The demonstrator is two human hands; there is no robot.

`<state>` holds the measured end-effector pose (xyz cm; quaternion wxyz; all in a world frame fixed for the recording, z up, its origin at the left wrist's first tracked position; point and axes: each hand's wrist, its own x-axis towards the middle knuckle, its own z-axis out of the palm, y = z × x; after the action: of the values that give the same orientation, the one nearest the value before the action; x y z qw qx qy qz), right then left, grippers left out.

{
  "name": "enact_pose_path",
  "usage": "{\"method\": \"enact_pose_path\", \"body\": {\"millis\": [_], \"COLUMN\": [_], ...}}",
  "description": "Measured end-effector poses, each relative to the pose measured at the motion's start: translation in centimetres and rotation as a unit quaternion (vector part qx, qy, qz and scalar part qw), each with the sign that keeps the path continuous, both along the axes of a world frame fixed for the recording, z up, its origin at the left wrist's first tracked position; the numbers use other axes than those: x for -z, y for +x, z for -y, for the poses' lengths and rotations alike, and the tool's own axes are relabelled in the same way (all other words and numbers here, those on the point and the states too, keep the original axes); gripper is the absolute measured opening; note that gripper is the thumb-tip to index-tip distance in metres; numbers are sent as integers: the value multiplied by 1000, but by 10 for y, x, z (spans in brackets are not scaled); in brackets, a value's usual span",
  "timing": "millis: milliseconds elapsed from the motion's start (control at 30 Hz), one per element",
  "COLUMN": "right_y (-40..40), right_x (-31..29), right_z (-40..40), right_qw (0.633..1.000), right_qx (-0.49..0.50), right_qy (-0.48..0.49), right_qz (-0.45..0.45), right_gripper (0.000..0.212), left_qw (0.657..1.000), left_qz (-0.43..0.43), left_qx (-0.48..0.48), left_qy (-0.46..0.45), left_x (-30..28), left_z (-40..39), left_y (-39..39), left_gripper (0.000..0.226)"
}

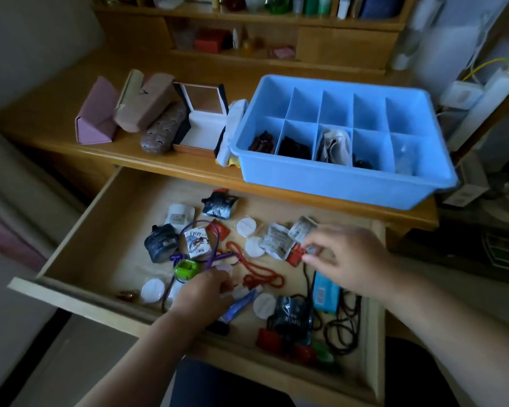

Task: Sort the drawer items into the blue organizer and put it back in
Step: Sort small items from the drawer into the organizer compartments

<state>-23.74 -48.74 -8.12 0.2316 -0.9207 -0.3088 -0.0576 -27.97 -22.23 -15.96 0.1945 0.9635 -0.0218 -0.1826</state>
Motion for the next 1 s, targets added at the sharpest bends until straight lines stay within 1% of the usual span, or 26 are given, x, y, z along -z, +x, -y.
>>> {"method": "enact_pose_path", "body": {"millis": [33,67,100,133,167,233,267,333,367,400,433,467,500,533,567,600,667,733,767,833,900,967,1000], "right_y": [-12,-21,-28,-34,-37,-37,-34,-24,-19,-15,-12,-11,-12,-14,-18,-21,-28,-37,-43,-52,-56,-55,-53], "right_x": [20,41,60,75,86,99,102,101,99,97,95,93,91,88,85,82,82,88,93,103,108,108,108], "right_z": [-6,-9,-10,-11,-12,-11,-10,-7,-5,-3,-3,-5,-8,-14,-22,-32,-55,-77,-86,-98,-105,-108,-107], "right_qw": [992,971,946,929,923,936,945,956,957,957,958,964,974,984,991,992,979,955,945,936,936,933,931], "right_qx": [-35,-66,-93,-113,-120,-97,-72,-4,26,47,59,66,66,57,38,11,-43,-85,-95,-90,-93,-119,-139], "right_qy": [-65,-142,-207,-251,-275,-280,-271,-252,-248,-251,-252,-239,-203,-153,-106,-75,-56,-97,-133,-186,-222,-263,-275], "right_qz": [-103,-183,-230,-246,-240,-189,-165,-149,-146,-137,-121,-100,-81,-71,-78,-104,-190,-268,-285,-286,-255,-214,-195], "right_gripper": [32,48,63,73,77,68,61,49,46,43,40,35,28,21,15,11,14,22,26,27,24,19,24], "left_qw": [1000,999,997,994,992,987,986,988,991,995,998,990,970,950,940,936,938,930,921,915,914,913,913], "left_qz": [-22,-41,-53,-59,-65,-78,-76,-57,-50,-51,-63,-80,-90,-78,-55,-31,19,52,60,75,80,70,65], "left_qx": [4,18,38,57,70,80,81,74,65,44,5,-46,-97,-139,-170,-191,-219,-253,-272,-295,-310,-323,-325], "left_qy": [15,30,47,68,87,116,124,124,110,68,-9,-108,-204,-267,-291,-294,-266,-263,-271,-265,-250,-238,-237], "left_x": [0,0,1,2,4,8,11,13,13,12,12,10,7,3,0,-2,-2,1,2,7,12,15,16], "left_z": [-2,-2,-3,-2,0,6,10,15,16,16,14,12,9,4,-2,-10,-25,-39,-45,-55,-63,-67,-67], "left_y": [-1,-2,-3,-4,-4,-5,-3,2,6,10,14,18,21,24,27,29,32,30,28,23,20,18,18], "left_gripper": [24,33,42,51,60,70,67,48,37,29,26,27,30,31,30,27,21,18,18,18,17,17,17]}}
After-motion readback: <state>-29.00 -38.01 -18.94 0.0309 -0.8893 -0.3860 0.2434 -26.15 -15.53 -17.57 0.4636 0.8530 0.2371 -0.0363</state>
